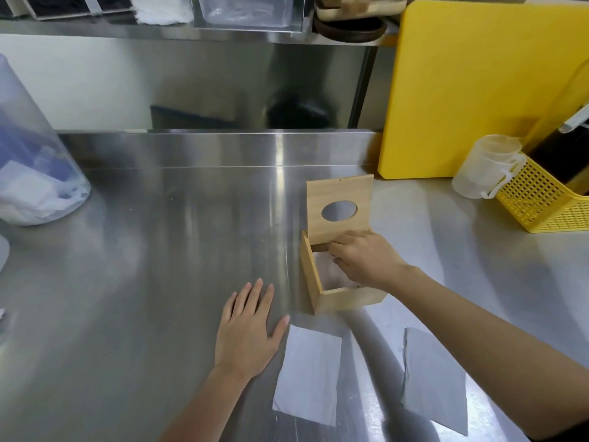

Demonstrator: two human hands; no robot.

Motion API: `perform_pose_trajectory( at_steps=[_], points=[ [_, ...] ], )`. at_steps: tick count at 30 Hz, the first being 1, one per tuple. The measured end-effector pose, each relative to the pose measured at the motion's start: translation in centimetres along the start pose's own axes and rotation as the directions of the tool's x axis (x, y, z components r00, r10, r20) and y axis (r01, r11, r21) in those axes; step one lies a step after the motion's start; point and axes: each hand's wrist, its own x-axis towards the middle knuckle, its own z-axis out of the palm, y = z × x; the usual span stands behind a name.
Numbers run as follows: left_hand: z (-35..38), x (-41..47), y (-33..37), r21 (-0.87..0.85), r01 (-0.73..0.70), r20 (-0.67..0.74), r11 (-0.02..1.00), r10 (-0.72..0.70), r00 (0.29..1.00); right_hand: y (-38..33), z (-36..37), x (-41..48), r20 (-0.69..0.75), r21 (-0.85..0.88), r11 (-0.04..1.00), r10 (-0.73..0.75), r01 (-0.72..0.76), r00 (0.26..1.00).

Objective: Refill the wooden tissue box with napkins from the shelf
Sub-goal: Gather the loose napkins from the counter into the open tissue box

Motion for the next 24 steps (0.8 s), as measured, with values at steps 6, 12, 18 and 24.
perform_pose_trajectory(
  at_steps=[6, 12, 18, 24],
  points=[
    [0.5, -0.1, -0.2, -0.022, -0.001, -0.005, 1.000, 0.000, 1.000, 0.1, 0.0, 1.5, 0.568, 0.170, 0.949, 0.126, -0.266, 0.814],
    [0.7, -0.1, -0.4, -0.038, -0.012, -0.013, 0.999, 0.011, 1.000, -0.6, -0.6, 1.6, 0.583, 0.191, 0.908, 0.201, -0.373, 0.787],
    [0.4, -0.1, -0.6, -0.082, -0.043, 0.013, 0.996, 0.044, 0.999, -4.1, -3.1, -1.3, -0.060, 0.290, 0.876, 0.419, -0.386, 0.906],
    [-0.8, -0.9, -2.0, -0.101, -0.047, -0.014, 0.994, 0.045, 0.999, -12.6, -2.3, -5.1, -0.022, 0.380, 0.842, 0.421, -0.382, 0.907]
  ],
)
